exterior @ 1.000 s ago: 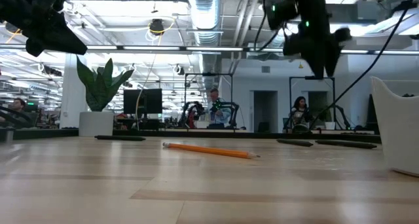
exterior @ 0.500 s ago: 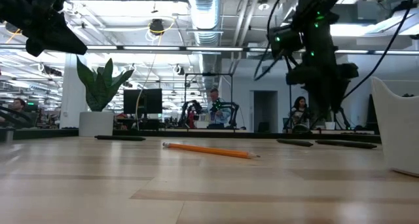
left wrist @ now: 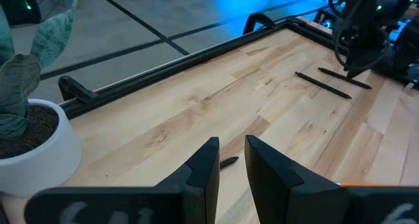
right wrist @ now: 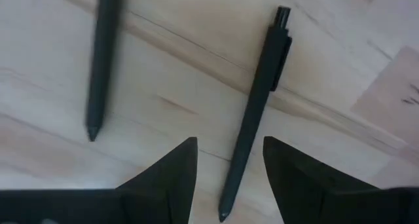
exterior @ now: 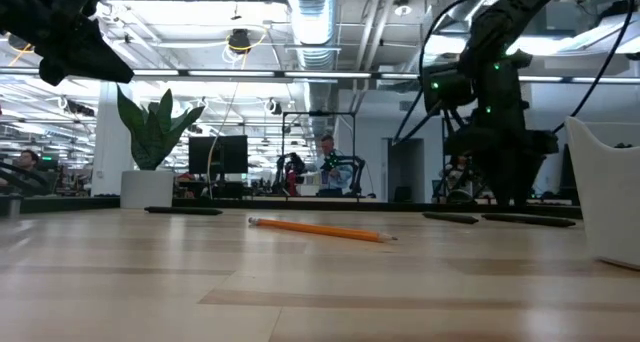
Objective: Sort pens & pencils
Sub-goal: Put the top right black pen into the bottom left gray bin
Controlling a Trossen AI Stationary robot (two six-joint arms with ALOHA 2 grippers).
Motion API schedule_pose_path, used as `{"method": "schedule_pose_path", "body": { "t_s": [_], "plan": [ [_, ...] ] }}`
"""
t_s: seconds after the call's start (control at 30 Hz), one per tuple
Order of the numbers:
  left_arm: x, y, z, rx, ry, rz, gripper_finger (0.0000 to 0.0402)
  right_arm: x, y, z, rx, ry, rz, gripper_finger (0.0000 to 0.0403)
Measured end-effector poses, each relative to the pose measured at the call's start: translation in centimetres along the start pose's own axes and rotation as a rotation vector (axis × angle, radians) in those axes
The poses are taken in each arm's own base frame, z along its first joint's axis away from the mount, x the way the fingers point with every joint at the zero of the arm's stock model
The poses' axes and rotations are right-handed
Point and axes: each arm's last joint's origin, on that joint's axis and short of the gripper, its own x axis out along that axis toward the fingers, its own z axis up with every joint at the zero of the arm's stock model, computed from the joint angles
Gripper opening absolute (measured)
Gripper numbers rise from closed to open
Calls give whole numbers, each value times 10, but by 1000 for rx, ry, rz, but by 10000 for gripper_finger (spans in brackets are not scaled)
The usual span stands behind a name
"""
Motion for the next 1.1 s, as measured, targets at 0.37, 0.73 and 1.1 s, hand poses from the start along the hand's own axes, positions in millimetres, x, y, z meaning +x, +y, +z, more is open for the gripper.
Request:
{"method": "schedule_pose_path", "body": {
  "t_s": [0.37, 0.73, 1.1],
  "plan": [
    [0, 1, 0, 0, -16, 18, 64, 13, -8, 2, 31, -39, 31, 195],
    [0, 1, 0, 1, -17, 20, 64, 14, -12, 5, 41, -46, 42, 192],
    [0, 1, 0, 1, -17, 20, 64, 3, -13, 2, 34, -101, 76, 190]
  ]
}}
